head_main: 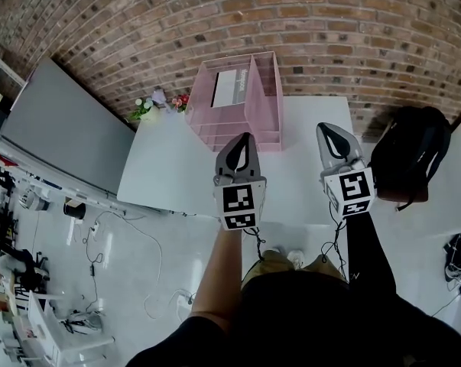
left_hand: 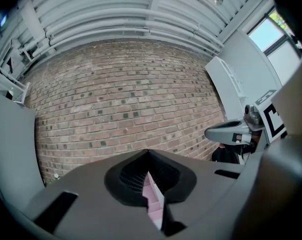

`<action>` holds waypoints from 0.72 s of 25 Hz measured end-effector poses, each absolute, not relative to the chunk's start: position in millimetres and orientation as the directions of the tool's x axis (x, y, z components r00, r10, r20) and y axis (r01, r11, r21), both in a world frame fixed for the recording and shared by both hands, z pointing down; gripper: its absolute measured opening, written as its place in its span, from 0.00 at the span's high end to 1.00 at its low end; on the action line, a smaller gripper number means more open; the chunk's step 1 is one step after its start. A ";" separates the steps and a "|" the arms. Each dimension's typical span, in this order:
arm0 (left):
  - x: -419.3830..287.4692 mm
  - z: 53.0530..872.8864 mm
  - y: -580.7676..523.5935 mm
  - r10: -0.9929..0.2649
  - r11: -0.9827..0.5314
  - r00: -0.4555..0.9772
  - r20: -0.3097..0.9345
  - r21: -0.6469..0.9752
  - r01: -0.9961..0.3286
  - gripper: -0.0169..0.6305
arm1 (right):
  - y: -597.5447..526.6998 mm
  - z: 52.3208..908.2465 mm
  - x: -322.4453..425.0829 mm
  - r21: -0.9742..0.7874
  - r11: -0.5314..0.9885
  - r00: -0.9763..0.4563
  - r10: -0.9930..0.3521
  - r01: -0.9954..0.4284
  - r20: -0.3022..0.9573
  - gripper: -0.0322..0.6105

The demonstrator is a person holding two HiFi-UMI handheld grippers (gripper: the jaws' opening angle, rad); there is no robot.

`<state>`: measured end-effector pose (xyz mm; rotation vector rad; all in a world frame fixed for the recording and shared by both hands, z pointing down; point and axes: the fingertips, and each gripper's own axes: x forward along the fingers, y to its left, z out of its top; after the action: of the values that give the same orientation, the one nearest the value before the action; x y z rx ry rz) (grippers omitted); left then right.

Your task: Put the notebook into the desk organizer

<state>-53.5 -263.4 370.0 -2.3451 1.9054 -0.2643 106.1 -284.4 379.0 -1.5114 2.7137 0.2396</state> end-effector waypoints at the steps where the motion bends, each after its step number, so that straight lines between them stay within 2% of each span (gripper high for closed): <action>1: -52.6 369.0 -263.2 -0.979 -0.205 0.196 0.063 -0.189 -0.960 0.96 | -283.8 379.4 107.4 0.122 0.517 -0.529 -0.843 -0.847 -0.099 0.95; 18: -59.1 365.3 -263.4 -0.982 -0.188 0.181 0.052 -0.188 -0.964 0.96 | -281.2 372.7 103.5 0.142 0.530 -0.545 -0.832 -0.836 -0.105 0.95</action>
<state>-59.1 -263.4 365.3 -2.3251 1.9262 -0.2443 103.5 -281.2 372.7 -1.4862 2.7266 0.2739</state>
